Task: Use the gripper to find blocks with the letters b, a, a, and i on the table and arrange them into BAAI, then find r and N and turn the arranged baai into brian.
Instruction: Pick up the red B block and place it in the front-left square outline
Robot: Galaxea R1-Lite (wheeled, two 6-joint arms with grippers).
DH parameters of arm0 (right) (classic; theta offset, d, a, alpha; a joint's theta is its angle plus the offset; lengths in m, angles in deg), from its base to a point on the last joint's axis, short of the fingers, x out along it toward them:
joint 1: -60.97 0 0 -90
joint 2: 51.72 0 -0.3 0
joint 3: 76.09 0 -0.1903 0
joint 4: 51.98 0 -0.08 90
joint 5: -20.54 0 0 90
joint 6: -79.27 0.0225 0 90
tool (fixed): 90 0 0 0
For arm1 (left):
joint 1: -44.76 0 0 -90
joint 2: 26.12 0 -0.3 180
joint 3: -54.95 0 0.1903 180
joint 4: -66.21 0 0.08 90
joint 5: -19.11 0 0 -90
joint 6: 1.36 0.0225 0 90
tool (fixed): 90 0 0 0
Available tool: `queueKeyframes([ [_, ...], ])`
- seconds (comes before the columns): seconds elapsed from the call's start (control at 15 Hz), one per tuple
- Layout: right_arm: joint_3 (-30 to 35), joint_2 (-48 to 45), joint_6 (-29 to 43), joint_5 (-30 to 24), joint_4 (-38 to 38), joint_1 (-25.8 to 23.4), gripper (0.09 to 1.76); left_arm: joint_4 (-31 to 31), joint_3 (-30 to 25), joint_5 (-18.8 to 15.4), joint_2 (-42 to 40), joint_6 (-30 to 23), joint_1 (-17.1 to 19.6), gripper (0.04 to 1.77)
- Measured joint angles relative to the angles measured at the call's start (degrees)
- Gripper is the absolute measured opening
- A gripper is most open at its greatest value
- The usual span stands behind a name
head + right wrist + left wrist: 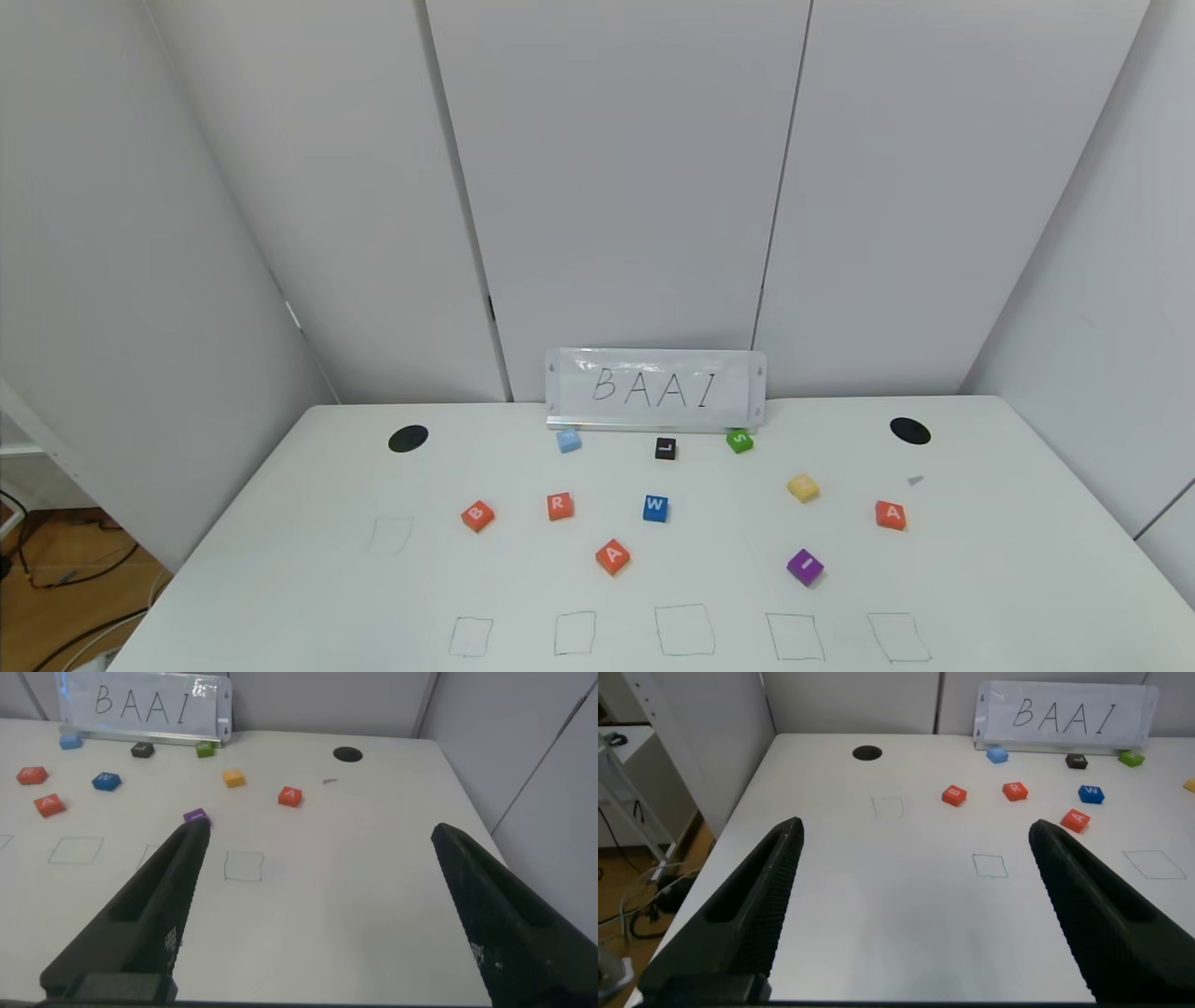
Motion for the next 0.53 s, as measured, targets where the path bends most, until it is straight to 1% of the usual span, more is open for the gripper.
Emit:
queueKeyframes([
  [0.13,-0.6,0.0,0.7,0.0,0.0,0.0,1.71,0.3,0.3,0.1,0.0,0.1,0.0,1.72],
  [0.27,-3.8,0.2,2.0,-0.4,1.1,0.0,1.71,1.1,2.6,0.2,0.0,0.2,0.0,1.72],
  [0.4,-8.1,1.6,2.1,-0.5,1.9,0.0,1.71,5.5,7.5,-0.1,0.1,0.4,0.0,1.72],
  [0.53,-12.9,4.4,2.1,-0.5,2.0,0.1,1.71,10.4,14.0,-0.6,0.7,0.5,0.0,1.72],
])
